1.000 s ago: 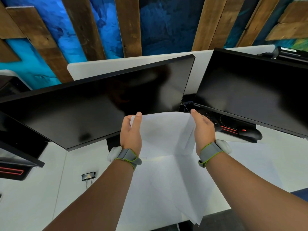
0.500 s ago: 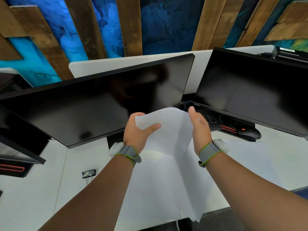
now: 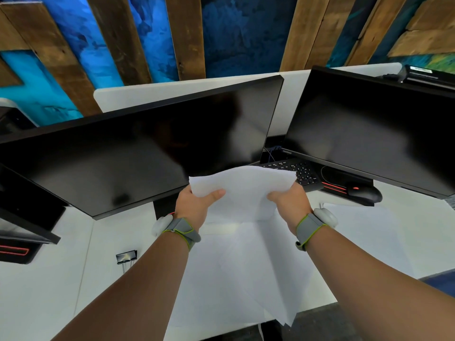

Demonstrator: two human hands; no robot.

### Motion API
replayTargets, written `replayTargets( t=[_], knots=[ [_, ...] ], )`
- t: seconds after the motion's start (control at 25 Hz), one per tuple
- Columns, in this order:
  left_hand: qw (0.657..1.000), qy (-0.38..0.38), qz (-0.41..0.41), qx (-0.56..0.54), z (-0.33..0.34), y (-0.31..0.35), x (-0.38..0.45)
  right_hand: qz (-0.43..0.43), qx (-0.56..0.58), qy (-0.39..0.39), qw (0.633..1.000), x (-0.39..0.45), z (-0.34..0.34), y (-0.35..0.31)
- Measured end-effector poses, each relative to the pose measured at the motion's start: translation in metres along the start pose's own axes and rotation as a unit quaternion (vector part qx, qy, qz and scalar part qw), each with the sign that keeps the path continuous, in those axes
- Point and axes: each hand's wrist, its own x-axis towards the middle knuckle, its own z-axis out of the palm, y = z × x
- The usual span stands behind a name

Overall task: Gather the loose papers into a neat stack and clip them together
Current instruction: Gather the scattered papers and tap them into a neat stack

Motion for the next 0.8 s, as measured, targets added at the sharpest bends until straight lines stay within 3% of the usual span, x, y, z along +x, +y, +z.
replayTargets(
  t=[0.2, 0.32, 0.52, 0.8],
  knots=[
    [0.997, 0.006, -0.003, 0.077, 0.005, -0.013, -0.002, 0.025, -0.079, -0.028, 0.996, 0.006, -0.006, 0.016],
    [0.994, 0.025, 0.034, 0.098, 0.014, -0.018, 0.000, -0.003, -0.130, -0.039, 0.991, 0.008, -0.017, 0.020],
    [0.990, -0.013, 0.106, 0.094, 0.069, 0.002, -0.006, -0.049, -0.075, 0.012, 0.996, 0.011, -0.065, 0.015],
    [0.986, -0.105, -0.011, 0.132, 0.168, -0.033, -0.022, 0.056, -0.128, 0.067, 0.988, 0.019, -0.151, 0.062]
  ],
)
